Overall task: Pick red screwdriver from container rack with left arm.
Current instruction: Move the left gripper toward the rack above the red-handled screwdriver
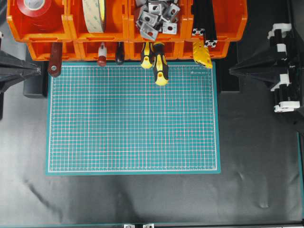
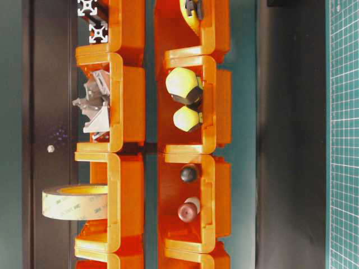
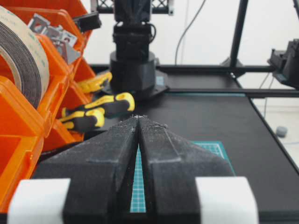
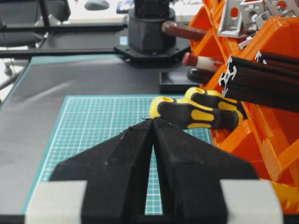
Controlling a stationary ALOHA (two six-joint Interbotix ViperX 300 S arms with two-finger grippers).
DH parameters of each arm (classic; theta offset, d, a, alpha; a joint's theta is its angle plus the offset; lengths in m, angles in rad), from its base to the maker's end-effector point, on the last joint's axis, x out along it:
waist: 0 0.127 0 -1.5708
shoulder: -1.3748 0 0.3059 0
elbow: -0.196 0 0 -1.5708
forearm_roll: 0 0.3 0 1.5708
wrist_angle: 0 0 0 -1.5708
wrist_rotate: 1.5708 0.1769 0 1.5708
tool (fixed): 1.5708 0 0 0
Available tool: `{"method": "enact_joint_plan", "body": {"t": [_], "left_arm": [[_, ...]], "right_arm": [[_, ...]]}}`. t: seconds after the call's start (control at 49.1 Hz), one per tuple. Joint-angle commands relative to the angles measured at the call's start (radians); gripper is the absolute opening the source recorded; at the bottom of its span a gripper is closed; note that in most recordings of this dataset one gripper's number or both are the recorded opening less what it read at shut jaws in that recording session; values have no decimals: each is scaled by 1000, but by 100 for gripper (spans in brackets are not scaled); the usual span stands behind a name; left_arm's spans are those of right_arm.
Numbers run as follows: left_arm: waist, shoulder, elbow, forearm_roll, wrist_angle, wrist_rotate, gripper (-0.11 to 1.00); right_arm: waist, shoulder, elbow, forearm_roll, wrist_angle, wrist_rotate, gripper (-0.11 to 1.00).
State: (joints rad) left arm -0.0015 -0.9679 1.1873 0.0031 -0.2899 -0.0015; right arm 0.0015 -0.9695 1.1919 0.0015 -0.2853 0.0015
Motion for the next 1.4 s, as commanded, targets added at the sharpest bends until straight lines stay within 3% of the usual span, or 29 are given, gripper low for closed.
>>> {"method": "enact_joint_plan", "body": {"t": [0.0,0.122,0.387,0.509,0.672,0.773,0.916,1.038,1.241,1.384], "left_arm": [[-23,20,-94,43,35,-26,6],[-29,46,-181,43,156,-29,1],[-67,163,-426,55,554,-9,1],[-66,244,-548,64,792,-12,1],[-92,356,-669,98,943,-8,1],[-133,430,-727,149,1012,-8,1],[-204,535,-802,284,1106,-21,1],[-270,627,-865,451,1210,-58,1],[-357,765,-920,753,1384,-247,1],[-396,830,-907,881,1459,-354,0]], "right_arm": [[14,14,-34,3,-18,17,2],[25,14,-34,9,-41,54,0],[26,15,-32,9,-51,173,0],[26,15,-34,9,-54,183,0],[28,15,-34,9,-54,184,0],[28,14,-34,9,-54,184,0],[28,15,-34,9,-51,184,0],[28,14,-32,9,-44,184,0],[28,11,-31,9,-31,183,0],[28,8,-31,9,-25,183,0]]}}
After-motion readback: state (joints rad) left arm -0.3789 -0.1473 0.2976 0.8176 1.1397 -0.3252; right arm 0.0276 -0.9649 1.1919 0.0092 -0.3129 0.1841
